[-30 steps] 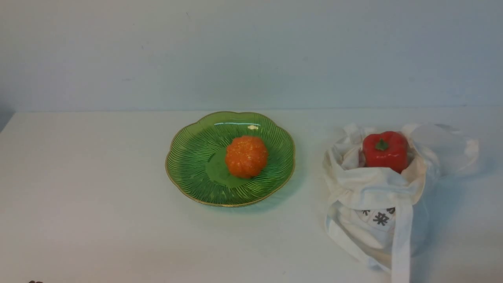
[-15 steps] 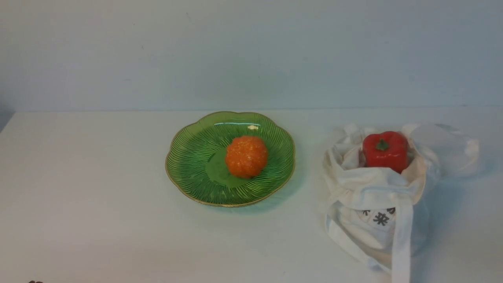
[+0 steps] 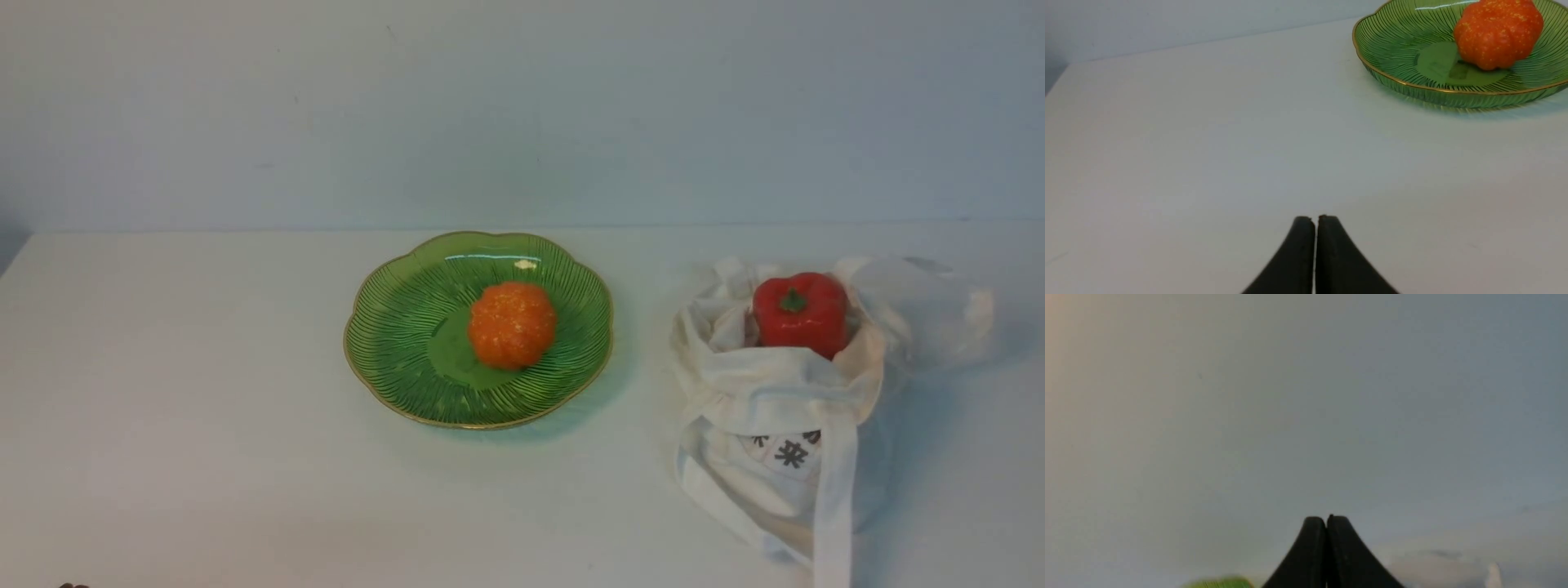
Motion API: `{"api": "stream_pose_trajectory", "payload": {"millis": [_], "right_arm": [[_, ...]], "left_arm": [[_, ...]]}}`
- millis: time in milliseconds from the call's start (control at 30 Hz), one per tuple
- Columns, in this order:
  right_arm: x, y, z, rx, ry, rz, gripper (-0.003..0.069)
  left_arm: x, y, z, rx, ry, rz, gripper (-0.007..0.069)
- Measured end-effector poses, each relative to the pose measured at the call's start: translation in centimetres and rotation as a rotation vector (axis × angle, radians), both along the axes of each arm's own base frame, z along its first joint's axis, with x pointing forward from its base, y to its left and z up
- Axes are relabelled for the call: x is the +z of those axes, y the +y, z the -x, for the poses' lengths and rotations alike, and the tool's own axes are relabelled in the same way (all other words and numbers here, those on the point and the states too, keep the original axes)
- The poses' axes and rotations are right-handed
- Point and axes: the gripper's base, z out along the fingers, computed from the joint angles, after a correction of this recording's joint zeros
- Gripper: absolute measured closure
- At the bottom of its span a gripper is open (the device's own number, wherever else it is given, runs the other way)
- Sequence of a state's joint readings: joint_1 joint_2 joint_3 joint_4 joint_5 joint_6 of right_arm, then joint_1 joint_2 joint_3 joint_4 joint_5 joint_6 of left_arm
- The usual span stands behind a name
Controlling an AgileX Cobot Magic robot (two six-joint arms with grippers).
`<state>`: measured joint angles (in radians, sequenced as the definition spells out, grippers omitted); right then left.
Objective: Take vegetables from cloth bag on white table place on plate.
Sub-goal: 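Reach for the red bell pepper in the white bag with the right gripper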
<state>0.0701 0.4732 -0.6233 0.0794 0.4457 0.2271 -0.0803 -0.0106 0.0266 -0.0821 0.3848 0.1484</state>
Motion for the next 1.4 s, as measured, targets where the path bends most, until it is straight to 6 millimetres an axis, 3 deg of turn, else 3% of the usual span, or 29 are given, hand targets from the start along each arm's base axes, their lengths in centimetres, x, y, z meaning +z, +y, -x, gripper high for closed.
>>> {"api": "stream_pose_trajectory", "payload": {"millis": [100, 133, 200, 267, 367, 433, 500, 700, 800, 900, 1033, 1167, 1400], "right_arm": [[1.0, 0.6, -5.1, 0.064, 0.272, 0.205, 0.0673], [1.1, 0.7, -5.7, 0.07, 0.296, 0.216, 0.0673], [1.0, 1.3, -9.3, 0.133, 0.416, 0.314, 0.0673], [1.2, 1.8, -11.7, 0.175, 0.469, 0.343, 0.0673], [0.0, 3.2, -16.0, 0.24, 0.578, 0.365, 0.0673], [-0.6, 4.0, -17.7, 0.269, 0.618, 0.378, 0.0673], [-2.0, 5.8, -21.1, 0.319, 0.682, 0.41, 0.0673], [-5.7, 8.0, -26.2, 0.357, 0.844, 0.421, 0.0659], [-7.0, 8.2, -27.6, 0.355, 0.907, 0.432, 0.0638], [-9.5, 8.6, -29.5, 0.358, 0.979, 0.454, 0.0557], [-10.3, 8.7, -30.1, 0.358, 0.986, 0.466, 0.0488], [-10.9, 8.9, -30.7, 0.353, 0.958, 0.47, 0.0374], [-12.4, 9.0, -31.4, 0.352, 0.971, 0.49, 0.0336]], "left_arm": [[0.0, 0.0, 0.0, 0.0, 0.0, 0.0, 0.0633], [0.0, 0.0, 0.0, 0.0, 0.0, 0.0, 0.0633], [0.0, 0.0, 0.0, 0.0, 0.0, 0.0, 0.0633], [0.0, 0.0, 0.0, 0.0, 0.0, 0.0, 0.0633], [0.0, 0.0, 0.0, 0.0, 0.0, 0.0, 0.0633], [0.0, 0.0, 0.0, 0.0, 0.0, 0.0, 0.0633], [0.0, 0.0, 0.0, 0.0, 0.0, 0.0, 0.0633], [0.0, 0.0, 0.0, 0.0, 0.0, 0.0, 0.0633], [0.0, 0.0, 0.0, 0.0, 0.0, 0.0, 0.0633], [0.0, 0.0, 0.0, 0.0, 0.0, 0.0, 0.0633], [0.0, 0.0, 0.0, 0.0, 0.0, 0.0, 0.0633], [0.0, 0.0, 0.0, 0.0, 0.0, 0.0, 0.0633], [0.0, 0.0, 0.0, 0.0, 0.0, 0.0, 0.0633]]}}
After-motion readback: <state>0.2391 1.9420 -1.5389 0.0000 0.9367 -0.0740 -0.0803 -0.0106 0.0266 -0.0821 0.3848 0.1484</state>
